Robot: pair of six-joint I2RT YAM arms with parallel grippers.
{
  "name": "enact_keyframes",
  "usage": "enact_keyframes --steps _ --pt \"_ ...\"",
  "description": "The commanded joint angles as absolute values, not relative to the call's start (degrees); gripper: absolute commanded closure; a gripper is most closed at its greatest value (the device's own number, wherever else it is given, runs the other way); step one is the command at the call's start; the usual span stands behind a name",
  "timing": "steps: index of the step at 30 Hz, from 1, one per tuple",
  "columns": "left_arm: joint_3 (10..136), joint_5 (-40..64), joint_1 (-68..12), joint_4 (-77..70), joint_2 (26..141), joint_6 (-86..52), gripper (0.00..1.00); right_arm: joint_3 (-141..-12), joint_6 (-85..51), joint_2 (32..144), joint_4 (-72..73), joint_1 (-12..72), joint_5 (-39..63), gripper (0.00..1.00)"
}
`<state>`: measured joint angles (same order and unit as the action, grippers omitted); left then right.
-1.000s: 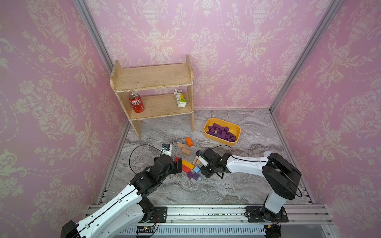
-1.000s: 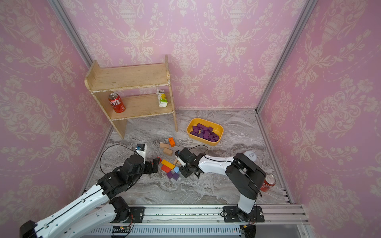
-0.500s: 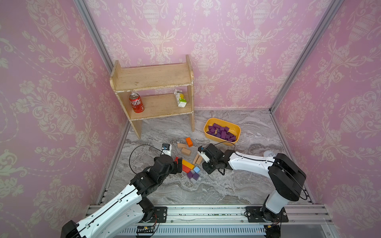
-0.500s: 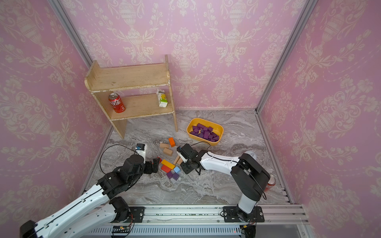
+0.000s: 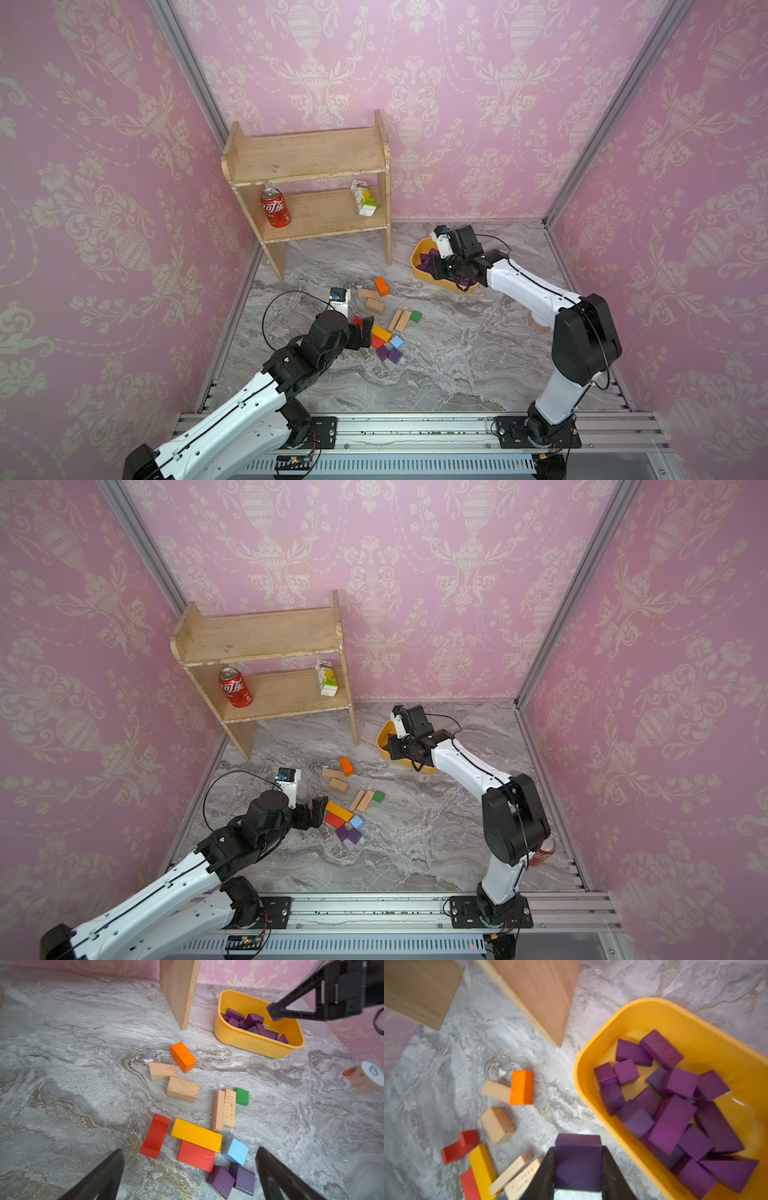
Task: Pick purple bricks into the storage bin
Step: Place the building block in the storage box, then pick up the building block from the center of the board.
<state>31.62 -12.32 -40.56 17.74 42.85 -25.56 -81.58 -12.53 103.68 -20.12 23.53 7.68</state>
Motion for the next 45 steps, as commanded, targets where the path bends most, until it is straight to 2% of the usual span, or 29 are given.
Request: enact_keyframes --steps 1,5,8,11,24,30,31,33,35,38,45 --pt "30.89 -5.96 -40.51 14.61 43.33 -22.01 0.01 -86.63 -14.95 109.63 -23.1 20.56 9.79 0.69" --pt "31.36 -4.42 -40.45 15.1 44.97 -21.45 0.01 -92.92 -15.95 115.18 -25.5 18.53 9.67 0.62" --pt "32.21 -4.92 -40.48 16.79 46.18 -21.36 0.01 -94.92 -15.86 116.31 -26.27 18.05 8.88 0.33" --pt "33.36 -5.78 -40.46 19.25 46.98 -21.51 0.01 -92.92 -15.37 113.82 -24.78 18.13 8.47 0.25" --pt "29.78 -1.1 -40.52 20.02 50.15 -22.5 0.01 -68.36 -17.04 89.59 -18.95 19.32 10.69 0.24" --pt "28.97 2.26 -40.55 19.29 55.68 -20.37 0.04 -57.8 -17.24 78.73 -19.77 20.78 13.51 0.22" --pt "29.22 2.36 -40.59 19.65 57.04 -19.94 0.07 -56.39 -17.23 77.1 -20.07 20.88 13.62 0.22" --pt "29.78 2.59 -40.56 20.13 59.85 -19.56 0.2 -53.91 -17.14 74.24 -20.81 20.87 12.74 0.21" --pt "30.48 4.32 -40.6 19.69 62.57 -19.02 0.28 -51.97 -16.82 72.11 -21.56 20.9 11.47 0.21" --pt "31.38 5.65 -40.69 18.55 66.1 -18.7 0.32 -50.04 -16.39 69.94 -21.9 20.82 9.9 0.2" --pt "33.45 5.45 -41.44 18.02 68.75 -17.78 0.33 -47.37 -15.88 69.39 -21.45 20.81 8.86 0.19"
